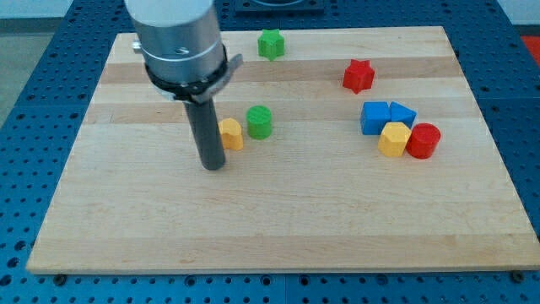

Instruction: Push the yellow heart towards the left a bit

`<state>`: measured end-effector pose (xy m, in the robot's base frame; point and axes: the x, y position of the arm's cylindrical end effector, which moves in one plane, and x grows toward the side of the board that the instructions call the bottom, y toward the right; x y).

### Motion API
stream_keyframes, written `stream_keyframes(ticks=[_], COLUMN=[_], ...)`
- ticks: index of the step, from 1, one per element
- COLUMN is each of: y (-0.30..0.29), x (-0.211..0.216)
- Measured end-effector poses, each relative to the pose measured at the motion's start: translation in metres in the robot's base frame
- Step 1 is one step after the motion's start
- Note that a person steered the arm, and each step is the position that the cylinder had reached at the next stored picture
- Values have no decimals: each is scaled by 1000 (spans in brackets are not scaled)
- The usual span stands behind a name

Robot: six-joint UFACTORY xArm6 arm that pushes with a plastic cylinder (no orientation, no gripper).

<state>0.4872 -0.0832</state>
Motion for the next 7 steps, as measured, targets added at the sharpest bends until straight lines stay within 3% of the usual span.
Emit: stream_keyframes(ticks=[4, 7], y=[49, 26], x=[-17, -31])
